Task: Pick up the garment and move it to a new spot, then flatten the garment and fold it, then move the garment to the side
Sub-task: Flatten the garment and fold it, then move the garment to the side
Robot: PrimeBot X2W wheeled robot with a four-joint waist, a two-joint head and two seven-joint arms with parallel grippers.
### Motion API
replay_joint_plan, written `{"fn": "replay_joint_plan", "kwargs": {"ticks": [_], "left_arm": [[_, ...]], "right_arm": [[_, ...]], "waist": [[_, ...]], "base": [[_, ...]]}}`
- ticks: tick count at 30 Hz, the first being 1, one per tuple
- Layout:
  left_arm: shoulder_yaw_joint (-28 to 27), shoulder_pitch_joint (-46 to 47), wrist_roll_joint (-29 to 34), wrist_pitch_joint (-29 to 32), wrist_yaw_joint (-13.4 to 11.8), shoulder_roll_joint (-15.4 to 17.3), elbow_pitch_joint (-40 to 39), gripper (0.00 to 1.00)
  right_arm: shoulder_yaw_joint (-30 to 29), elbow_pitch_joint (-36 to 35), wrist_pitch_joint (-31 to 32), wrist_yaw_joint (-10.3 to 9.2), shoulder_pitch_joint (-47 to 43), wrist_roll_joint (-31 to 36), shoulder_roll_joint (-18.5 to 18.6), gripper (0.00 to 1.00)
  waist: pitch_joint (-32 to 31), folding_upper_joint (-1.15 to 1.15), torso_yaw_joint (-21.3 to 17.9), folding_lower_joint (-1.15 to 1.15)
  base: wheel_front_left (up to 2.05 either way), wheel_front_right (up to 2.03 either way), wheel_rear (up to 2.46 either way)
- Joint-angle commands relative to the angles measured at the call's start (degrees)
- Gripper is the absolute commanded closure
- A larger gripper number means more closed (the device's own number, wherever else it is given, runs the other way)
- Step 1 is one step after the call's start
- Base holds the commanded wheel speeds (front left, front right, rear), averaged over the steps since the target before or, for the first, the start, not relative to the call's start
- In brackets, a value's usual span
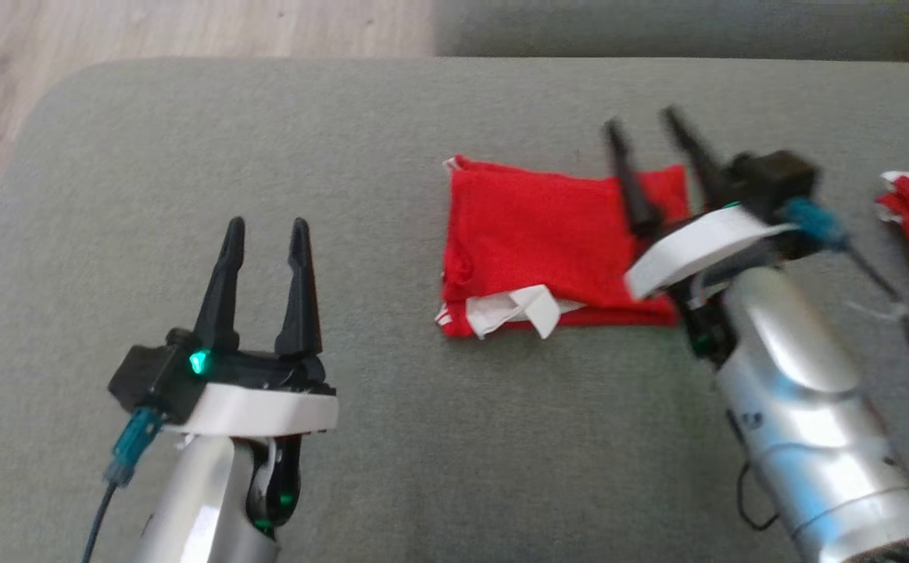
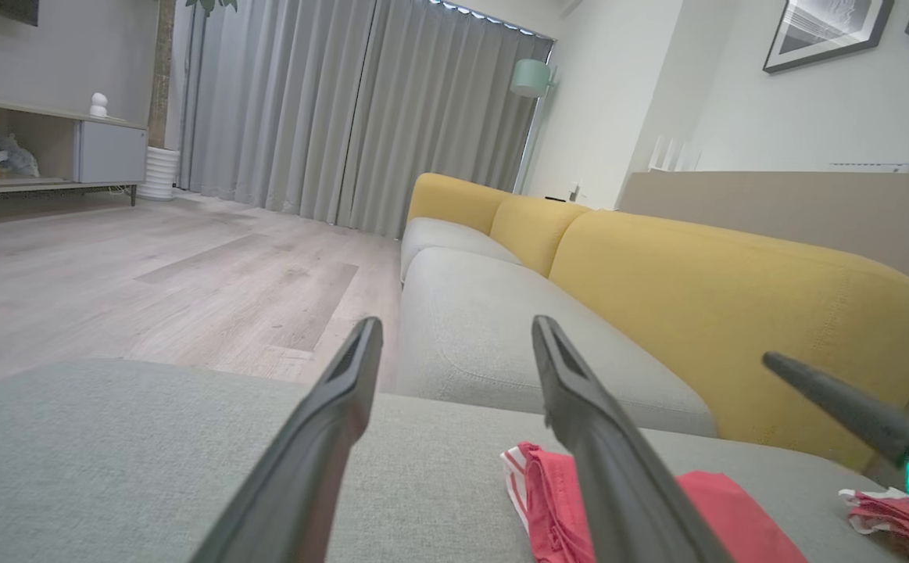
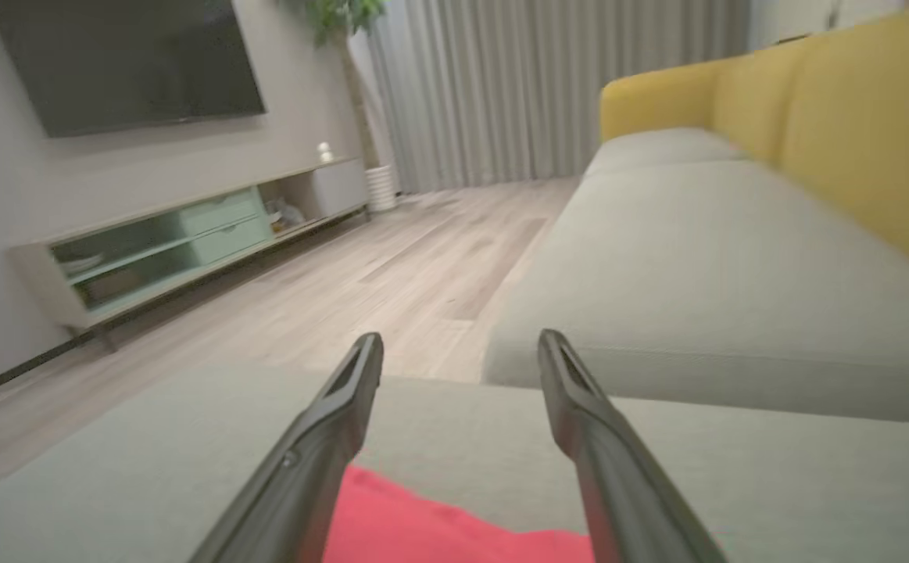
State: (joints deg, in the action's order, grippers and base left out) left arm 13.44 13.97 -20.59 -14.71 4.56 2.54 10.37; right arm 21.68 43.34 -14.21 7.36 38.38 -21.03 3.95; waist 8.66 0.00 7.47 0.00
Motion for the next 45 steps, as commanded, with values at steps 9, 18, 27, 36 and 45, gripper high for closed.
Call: {"fn": "replay_joint_plan", "kwargs": {"ticks": [9, 18, 27, 36, 45], "left_arm": [[-3.88, -1.2, 0.89, -0.29, 0.12, 0.33, -2.54, 0.0], [-7.03, -4.23, 0.78, -0.29, 0.06, 0.33, -2.83, 0.0], [-7.56, -4.42, 0.86, -0.29, 0.07, 0.33, -2.87, 0.0], [-6.26, -1.8, 0.81, -0.29, 0.36, 0.33, -3.5, 0.0], [-4.45, 0.64, 0.95, -0.29, 0.42, 0.33, -3.63, 0.0]], "right_arm": [[-17.06, -15.72, -0.77, 0.13, -12.44, 15.91, -0.76, 0.0], [-18.43, -24.95, -0.78, 0.13, -21.82, 16.37, -1.05, 0.0], [-18.24, -27.07, -0.78, 0.13, -24.42, 14.45, -1.06, 0.0], [-19.05, -26.08, -0.78, 0.13, -22.02, 16.49, -1.07, 0.0], [-18.8, -19.67, 1.12, 0.13, -15.41, 16.72, -1.07, 0.0]], "waist": [[-2.28, 0.0, -5.04, 0.0], [-1.75, 0.0, -8.83, 0.0], [-0.59, 0.0, -9.6, 0.0], [2.65, 0.0, -7.78, 0.0], [7.14, 0.0, -4.32, 0.0]], "base": [[0.0, 0.0, 0.0], [0.0, 0.0, 0.0], [0.0, 0.0, 0.0], [0.0, 0.0, 0.0], [0.0, 0.0, 0.0]]}}
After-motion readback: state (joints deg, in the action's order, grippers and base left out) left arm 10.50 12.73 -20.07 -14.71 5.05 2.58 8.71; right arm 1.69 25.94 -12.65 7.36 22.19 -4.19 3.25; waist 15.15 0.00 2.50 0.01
